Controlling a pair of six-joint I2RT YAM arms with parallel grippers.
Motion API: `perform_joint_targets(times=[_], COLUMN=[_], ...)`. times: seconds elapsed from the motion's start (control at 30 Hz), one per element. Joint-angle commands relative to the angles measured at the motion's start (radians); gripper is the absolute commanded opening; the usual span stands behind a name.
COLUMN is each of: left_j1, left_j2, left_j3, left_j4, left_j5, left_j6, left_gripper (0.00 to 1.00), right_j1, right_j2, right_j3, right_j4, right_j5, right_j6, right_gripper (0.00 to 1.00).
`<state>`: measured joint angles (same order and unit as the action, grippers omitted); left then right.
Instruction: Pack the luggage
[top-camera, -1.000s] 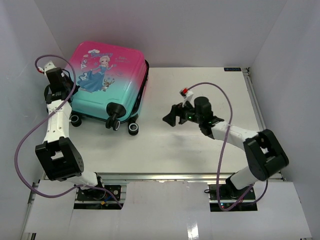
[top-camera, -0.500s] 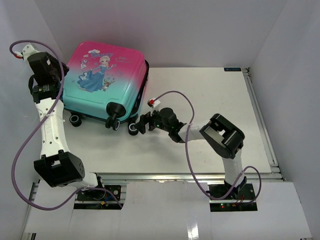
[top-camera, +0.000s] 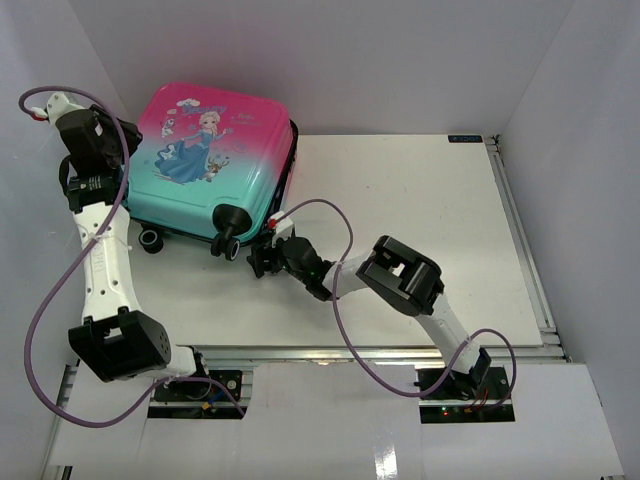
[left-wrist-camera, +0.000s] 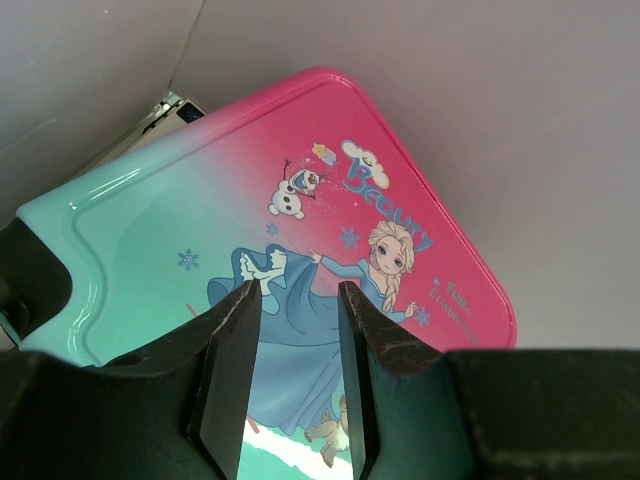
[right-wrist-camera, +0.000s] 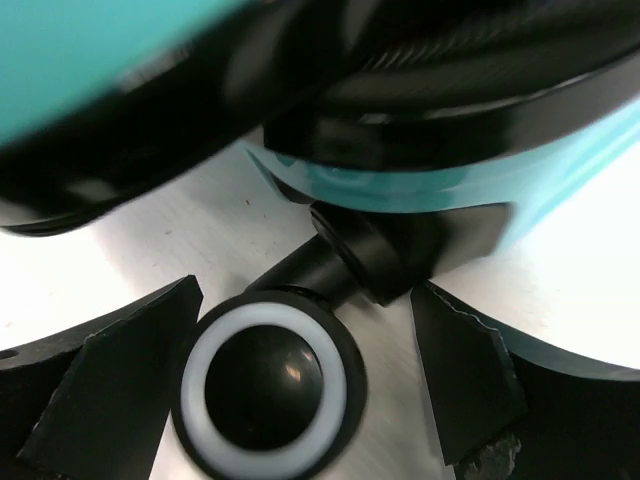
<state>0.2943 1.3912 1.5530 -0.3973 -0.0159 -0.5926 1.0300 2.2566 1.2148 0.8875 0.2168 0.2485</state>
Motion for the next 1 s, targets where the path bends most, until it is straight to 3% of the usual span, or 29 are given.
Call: perform_joint_targets(times=[0.0,0.1,0.17,0.2,0.23,0.37,0.73,0.97], left_j1=[0.003,0.003,0.003,0.003,0.003,0.003,-0.024,-0.066], left_j2=[-0.057,-0.072,-0.075,-0.079,-0.080,-0.090,-0.089,-0.098], left_j3=[-0.025,-0.034,-0.043,-0.052,-0.060,-0.095,-0.135,-0.168], left_j4=[0.028,0.032,0.034,0.036,0.038,0.059,0.085,0.096], left_j5=[0.046,0.047,0.048,0.052,0.055,0.085,0.217,0.245], left_j6=[-0.015,-0.016,-0.016,-0.018,-0.018,-0.008,0.060,0.094], left_gripper=[0.47,0.47,0.47,0.47,0.47,0.47,0.44,0.44], right_j1=[0.019,0.019,0.018,0.015,0.010,-0.048,-0.336,-0.624], right_j2=[0.048,0.059,0.057,0.046,0.034,-0.051,-0.243,-0.370], right_j3=[0.106,0.108,0.095,0.070,0.046,-0.068,-0.404,-0.605], right_j4=[-0.076,-0.096,-0.095,-0.083,-0.075,-0.044,-0.066,-0.045], right_j5=[0.216,0.287,0.339,0.373,0.390,0.373,0.091,-0.104], right_j6=[0.017,0.039,0.044,0.046,0.052,0.127,0.339,0.398], right_gripper=[0.87,0.84,0.74,0.57,0.46,0.23,0.21,0.20])
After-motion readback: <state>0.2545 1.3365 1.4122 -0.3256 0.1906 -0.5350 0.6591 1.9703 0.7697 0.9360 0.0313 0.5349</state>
